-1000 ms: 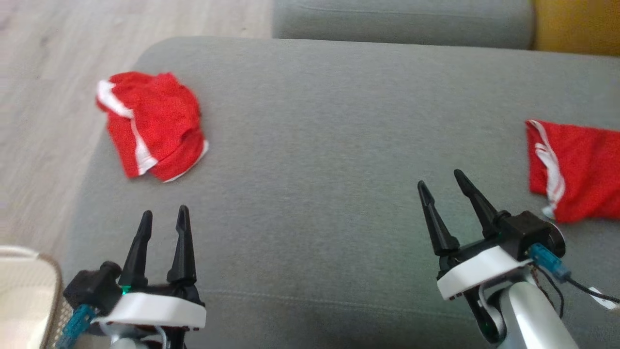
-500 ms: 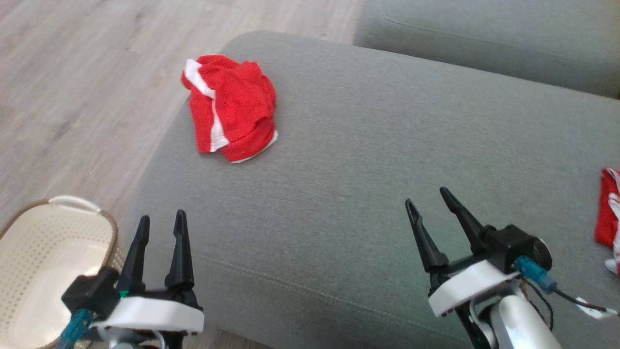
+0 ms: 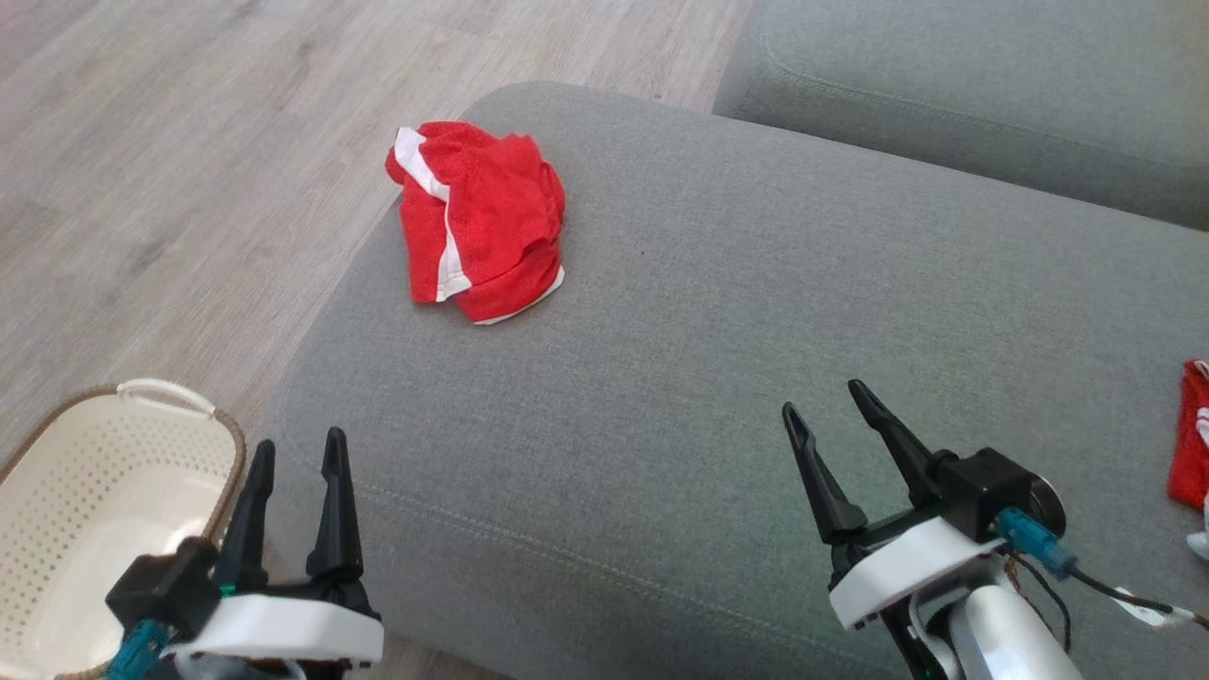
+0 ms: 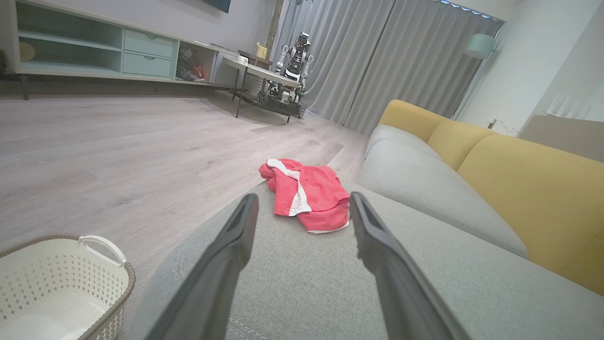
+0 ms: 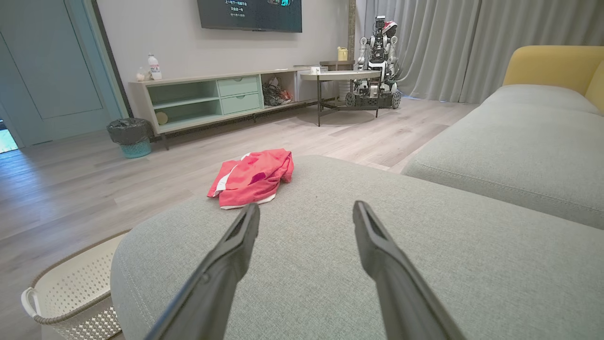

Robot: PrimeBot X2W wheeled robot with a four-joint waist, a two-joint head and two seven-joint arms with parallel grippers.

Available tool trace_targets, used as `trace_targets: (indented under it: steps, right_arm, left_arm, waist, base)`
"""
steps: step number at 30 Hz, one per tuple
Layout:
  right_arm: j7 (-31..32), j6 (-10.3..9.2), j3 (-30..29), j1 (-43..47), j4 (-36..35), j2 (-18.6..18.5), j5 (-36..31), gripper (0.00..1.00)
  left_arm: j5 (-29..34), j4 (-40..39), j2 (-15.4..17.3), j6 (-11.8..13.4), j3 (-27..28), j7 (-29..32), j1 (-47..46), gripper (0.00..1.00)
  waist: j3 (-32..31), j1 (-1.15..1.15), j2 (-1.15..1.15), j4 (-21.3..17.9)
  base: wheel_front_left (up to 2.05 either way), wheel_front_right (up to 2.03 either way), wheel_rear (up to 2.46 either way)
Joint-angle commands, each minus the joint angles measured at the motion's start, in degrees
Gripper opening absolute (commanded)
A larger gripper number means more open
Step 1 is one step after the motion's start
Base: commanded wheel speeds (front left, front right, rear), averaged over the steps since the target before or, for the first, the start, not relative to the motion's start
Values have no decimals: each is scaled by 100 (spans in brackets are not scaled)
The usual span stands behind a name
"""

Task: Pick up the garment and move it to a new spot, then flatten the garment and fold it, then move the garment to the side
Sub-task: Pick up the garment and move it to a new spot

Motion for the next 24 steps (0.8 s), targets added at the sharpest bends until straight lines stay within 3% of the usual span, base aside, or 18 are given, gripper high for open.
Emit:
trace_targets:
  steps: [1,7,13,24]
  right_arm:
    - [-52,-2,141,-76,-166,36,40,100]
    - [-52,-2,185,-157,-246,36,-47,100]
    - [111,-2,103,-401,-529,36,-364,100]
    - [757,-2,74,-1058,-1959,36,-1068,100]
  left_arm:
    - [58,-190,18,16,195,-31,-189,100]
    - [51,-183,18,-69,475,-31,-424,100]
    - [-89,406,69,-295,668,-31,-1202,100]
    - [-554,2389,1113,-510,633,918,-3898,100]
  waist:
    - [-5,0,0,-22]
    - [268,0,0,-211]
    - [930,0,0,-391]
    - [2550,0,0,-926]
  base:
    - [0,0,0]
    - [0,0,0]
    - [0,0,0]
    - [0,0,0]
